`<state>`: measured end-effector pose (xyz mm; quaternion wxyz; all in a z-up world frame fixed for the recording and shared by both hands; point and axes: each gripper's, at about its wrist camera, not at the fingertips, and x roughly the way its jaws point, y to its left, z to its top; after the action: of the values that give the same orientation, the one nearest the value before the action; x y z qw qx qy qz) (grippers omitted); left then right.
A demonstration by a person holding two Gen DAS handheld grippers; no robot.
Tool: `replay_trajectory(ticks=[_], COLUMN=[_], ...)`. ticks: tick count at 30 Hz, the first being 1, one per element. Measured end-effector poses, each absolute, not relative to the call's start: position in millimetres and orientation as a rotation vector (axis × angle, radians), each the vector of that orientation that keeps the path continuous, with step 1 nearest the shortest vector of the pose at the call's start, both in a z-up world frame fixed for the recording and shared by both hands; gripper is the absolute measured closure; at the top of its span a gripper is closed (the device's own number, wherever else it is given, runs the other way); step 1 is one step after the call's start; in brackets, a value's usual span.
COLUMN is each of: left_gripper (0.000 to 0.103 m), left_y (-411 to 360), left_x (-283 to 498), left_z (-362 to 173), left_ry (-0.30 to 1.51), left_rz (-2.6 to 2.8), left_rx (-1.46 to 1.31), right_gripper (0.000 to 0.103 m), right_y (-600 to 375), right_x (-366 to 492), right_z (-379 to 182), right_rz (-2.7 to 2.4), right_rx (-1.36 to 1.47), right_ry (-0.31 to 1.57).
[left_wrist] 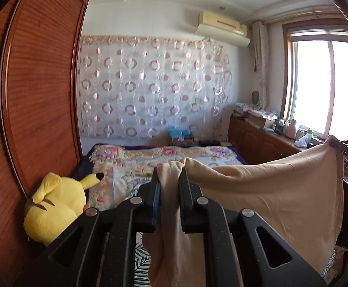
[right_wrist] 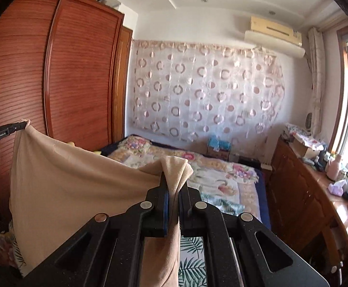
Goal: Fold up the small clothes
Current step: 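Lift the held edge with both tools and fold it over the shirt, then open both tools and release the folded shirt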
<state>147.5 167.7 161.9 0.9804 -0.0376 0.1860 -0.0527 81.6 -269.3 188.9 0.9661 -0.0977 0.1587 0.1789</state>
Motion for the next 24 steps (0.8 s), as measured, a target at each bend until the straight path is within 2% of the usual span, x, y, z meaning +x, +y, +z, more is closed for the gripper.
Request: replay_trajectory(ticks=[2, 4, 5, 8, 9, 11, 15, 19, 24], left_gripper=[0.087, 0.086, 0.086, 0.085, 0.081, 0.061, 0.056, 0.029, 0.027], left_y=[165.9, 163.7, 161.1, 154.0, 154.1, 152.0, 146.6, 145.0, 144.5], left_x=[173.0, 199.9, 208.0, 209.1, 205.9, 193.6, 166.1, 136.0, 103.0], left_z=[125.8, 84.8, 67.9, 40.9, 36.2, 33.5, 35.0, 23.1, -1.3], left_ry=[0.445, 0.533, 0.569, 0.625, 0.637, 0.648, 0.671, 0.706, 0.766], left_rz=[-0.101, -0.078, -0.066, -0.068, -0.088, -0.111, -0.163, -0.184, -0.161], left_rx=[-0.093, -0.073, -0.057, -0.064, -0.08, -0.091, -0.076, -0.068, -0.056], right_gripper=[0.097, 0.087, 0.086, 0.085, 0.085, 0.085, 0.085, 0.084, 0.084], right_y=[-263.0, -257.1, -255.0, -251.0, -250.1, -248.3, -237.8, -251.1, -261.4], right_x=[125.7, 164.0, 181.6, 214.9, 220.5, 220.4, 202.5, 156.1, 121.7], right_z=[154.0, 118.4, 99.0, 57.6, 50.0, 41.2, 50.9, 33.2, 0.9], right_rz=[0.36, 0.336, 0.325, 0.271, 0.261, 0.264, 0.3, 0.339, 0.387], right_rx=[-0.163, -0.14, -0.129, -0.13, -0.135, -0.134, -0.142, -0.162, -0.151], right_ry=[0.42, 0.525, 0.586, 0.702, 0.725, 0.742, 0.706, 0.68, 0.683])
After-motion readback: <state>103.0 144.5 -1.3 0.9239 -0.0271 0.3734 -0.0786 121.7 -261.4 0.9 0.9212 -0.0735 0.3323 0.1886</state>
